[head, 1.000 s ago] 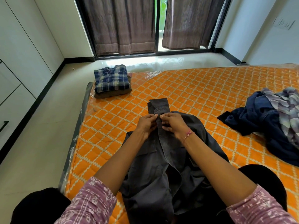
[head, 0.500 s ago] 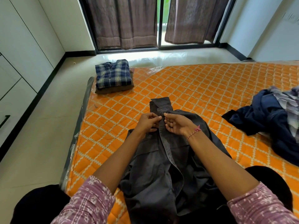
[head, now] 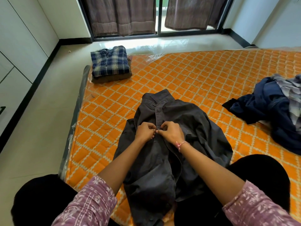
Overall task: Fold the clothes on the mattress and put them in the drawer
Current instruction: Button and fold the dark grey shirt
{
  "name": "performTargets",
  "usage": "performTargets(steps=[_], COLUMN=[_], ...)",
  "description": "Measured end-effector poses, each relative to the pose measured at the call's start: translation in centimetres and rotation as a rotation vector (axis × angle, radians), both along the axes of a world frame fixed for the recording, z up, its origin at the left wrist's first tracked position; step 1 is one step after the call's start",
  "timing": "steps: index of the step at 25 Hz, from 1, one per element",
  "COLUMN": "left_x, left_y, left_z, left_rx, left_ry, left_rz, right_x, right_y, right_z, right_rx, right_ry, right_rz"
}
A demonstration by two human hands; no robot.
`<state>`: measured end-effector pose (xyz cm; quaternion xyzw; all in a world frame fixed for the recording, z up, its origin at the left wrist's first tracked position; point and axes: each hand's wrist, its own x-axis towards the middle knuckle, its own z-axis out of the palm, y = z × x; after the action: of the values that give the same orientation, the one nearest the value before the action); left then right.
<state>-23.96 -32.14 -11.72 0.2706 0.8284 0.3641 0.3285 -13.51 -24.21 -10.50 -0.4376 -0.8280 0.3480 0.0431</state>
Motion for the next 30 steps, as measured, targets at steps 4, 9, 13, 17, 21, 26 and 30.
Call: performTargets(steps=[4,9,13,17,21,26,30], left_x=[-0.3,0.5,1.7,2.1,0.9,0.5,0.3], left_y=[0.1,1.6,2.8,3.4,2.6,1.2,1.3], left_z=[-0.3,0.5,-0.1,-0.3,-0.6,0.9,2.0], left_rx=[-0.095,-0.234,-0.272,-0.409,-0.201,0.026,0.018], left_ry=[0.059,0.393,0.575,0.532,0.256,-0.082,-0.053], left_rz=[-0.018,-0.183,-0.369,-0.33,-0.236,-0.153,-0.217], right_x=[-0.8,1.0,1.4,1.8,1.9,1.7,1.7], right_y=[1.2,2.5,3.6,3.8,3.2,2.0,0.9], right_z=[-0.6,-0.9,-1.3,-1.4,-1.4,-0.6,-0.1], right_rx=[-0.037,-0.175,-0.32,-0.526,-0.41,-0.455,-0.264], right_ry=[-0.002,0.047,0.093,0.165,0.152,0.269,0.298], right_rz=[-0.225,-0.133,-0.19,-0.265,-0.242,-0.195,-0.209])
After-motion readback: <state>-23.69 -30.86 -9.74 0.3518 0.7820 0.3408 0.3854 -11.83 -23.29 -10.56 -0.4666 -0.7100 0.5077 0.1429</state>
